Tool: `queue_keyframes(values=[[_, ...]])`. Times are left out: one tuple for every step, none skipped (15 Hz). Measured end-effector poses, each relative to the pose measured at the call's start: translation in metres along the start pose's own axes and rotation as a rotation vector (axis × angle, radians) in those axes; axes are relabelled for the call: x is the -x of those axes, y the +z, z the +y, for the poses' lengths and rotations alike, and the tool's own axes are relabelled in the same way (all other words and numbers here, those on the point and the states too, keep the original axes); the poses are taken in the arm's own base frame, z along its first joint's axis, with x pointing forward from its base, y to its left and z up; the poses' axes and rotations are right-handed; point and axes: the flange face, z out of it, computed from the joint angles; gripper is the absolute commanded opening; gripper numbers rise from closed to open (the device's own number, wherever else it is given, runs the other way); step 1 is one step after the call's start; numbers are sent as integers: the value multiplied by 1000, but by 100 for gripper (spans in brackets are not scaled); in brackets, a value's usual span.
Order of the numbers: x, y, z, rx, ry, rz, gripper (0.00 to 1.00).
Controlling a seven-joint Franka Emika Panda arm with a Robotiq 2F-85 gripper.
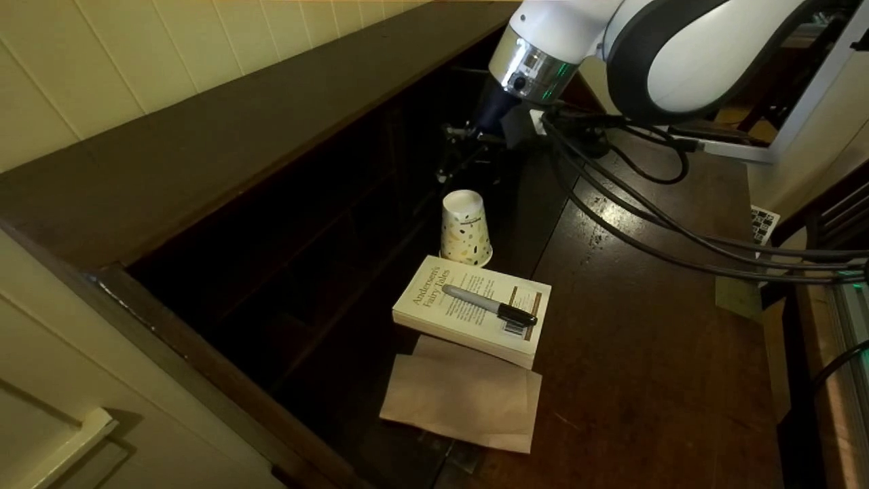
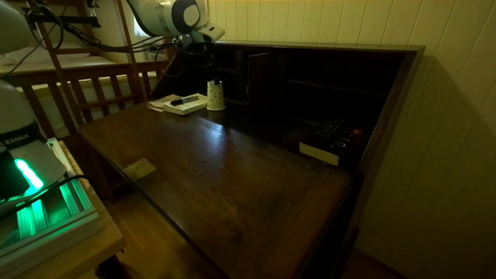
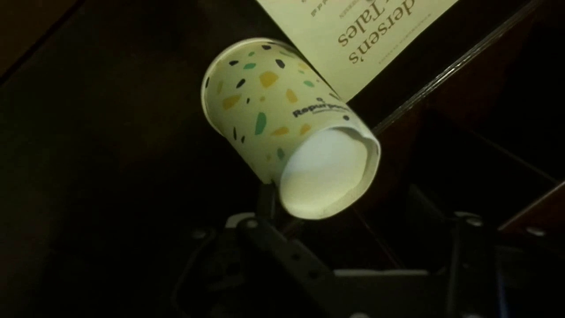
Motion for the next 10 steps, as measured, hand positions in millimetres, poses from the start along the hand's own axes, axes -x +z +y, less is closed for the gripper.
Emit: queue_keyframes(values=[[-2,-3,1,1,-6,-1,40],[-4,-5,3,3,-11,-2,34],[-6,-7,4,3,-14,-2,26],[-7,-9,5,5,-18,-3,19],[-8,-11,5,8,-22,-5,18],[-8,-12,5,12,-27,-9,29],[-8,-13,6,16,-31,-13,51],[-8,-14,5,19,-33,-15,52],[-8,-15,5,19,-33,-16,58],[-9,-17,5,15,-35,-13,64]])
